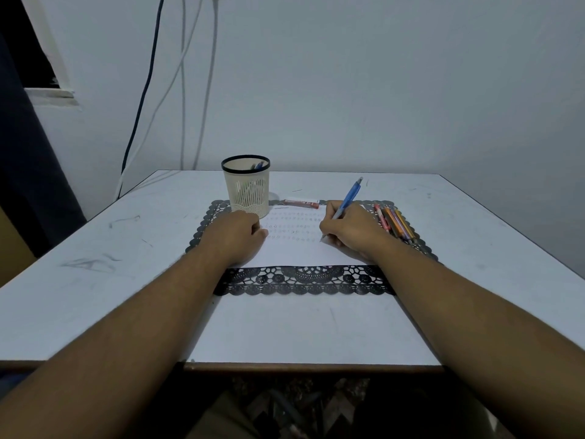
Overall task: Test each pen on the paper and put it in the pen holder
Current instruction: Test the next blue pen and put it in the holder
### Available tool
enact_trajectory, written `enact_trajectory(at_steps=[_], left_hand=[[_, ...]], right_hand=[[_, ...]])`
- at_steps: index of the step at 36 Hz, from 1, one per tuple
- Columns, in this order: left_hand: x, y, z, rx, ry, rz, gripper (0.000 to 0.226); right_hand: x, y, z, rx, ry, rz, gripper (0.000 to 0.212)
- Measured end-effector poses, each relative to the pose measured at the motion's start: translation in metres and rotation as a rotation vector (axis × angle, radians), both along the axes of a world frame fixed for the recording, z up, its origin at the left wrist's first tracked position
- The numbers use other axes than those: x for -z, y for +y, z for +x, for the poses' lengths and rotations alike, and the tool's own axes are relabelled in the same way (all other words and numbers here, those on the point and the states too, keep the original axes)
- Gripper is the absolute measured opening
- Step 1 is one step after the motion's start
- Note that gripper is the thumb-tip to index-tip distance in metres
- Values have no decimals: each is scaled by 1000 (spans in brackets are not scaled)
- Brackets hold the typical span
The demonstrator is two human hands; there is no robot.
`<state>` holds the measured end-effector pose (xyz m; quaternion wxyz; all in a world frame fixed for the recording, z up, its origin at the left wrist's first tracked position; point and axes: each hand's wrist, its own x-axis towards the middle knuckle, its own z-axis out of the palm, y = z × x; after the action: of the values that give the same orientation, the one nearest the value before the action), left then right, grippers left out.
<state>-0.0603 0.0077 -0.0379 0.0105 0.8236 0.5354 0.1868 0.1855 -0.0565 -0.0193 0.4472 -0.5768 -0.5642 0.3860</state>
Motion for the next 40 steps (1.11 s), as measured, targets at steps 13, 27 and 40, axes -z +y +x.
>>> enact_trajectory(at_steps=[13, 27, 40], left_hand=[[2, 2, 0, -1, 8, 8, 32], [1, -1, 1, -9, -4, 13, 32], [-2, -5, 2, -18, -32, 13, 33]], right_hand=[[-1, -2, -3, 30, -6, 44, 15], [-4, -2, 1, 92, 165, 33, 26], [-2, 14, 17, 338, 235, 60, 15]])
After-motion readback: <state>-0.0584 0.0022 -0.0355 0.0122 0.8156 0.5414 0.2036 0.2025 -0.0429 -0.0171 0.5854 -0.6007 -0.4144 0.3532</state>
